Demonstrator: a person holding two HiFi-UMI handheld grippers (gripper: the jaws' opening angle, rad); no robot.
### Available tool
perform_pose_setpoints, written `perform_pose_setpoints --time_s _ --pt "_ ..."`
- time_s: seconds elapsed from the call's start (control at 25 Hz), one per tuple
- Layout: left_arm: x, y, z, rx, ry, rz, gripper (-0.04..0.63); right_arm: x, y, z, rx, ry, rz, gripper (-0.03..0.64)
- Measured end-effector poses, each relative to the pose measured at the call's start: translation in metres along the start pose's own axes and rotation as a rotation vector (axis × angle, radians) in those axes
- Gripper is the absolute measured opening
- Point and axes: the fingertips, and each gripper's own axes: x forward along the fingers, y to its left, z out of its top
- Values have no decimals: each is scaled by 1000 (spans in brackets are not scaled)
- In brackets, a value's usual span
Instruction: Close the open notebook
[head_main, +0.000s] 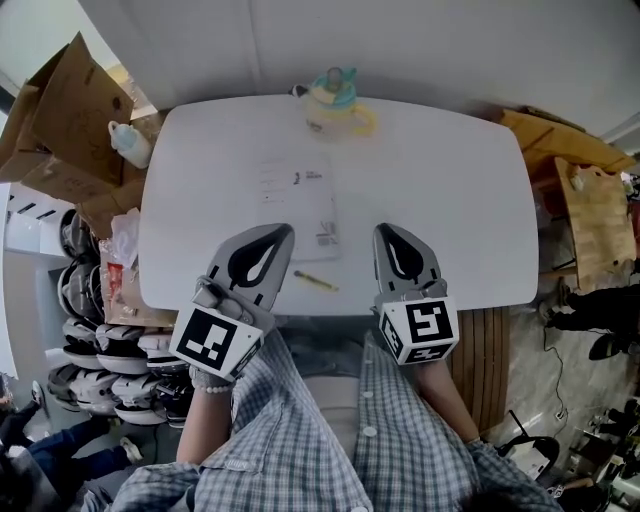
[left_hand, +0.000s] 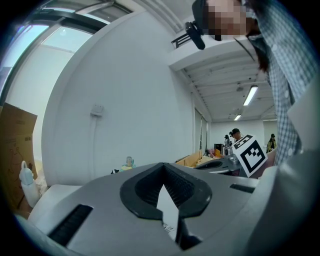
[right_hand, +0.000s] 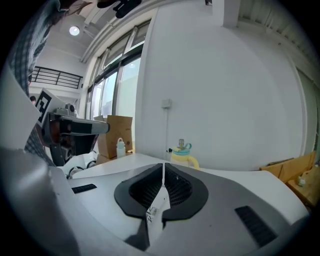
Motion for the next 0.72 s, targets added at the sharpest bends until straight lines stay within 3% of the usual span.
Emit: perform_pose_setpoints --time_s 0.36,0.72 --pt "8 -11 10 17 -16 -26 8 -21 -16 30 -69 -95 -41 26" --pt "13 -18 11 33 -28 -36 8 -27 -25 30 -41 -108 -53 25"
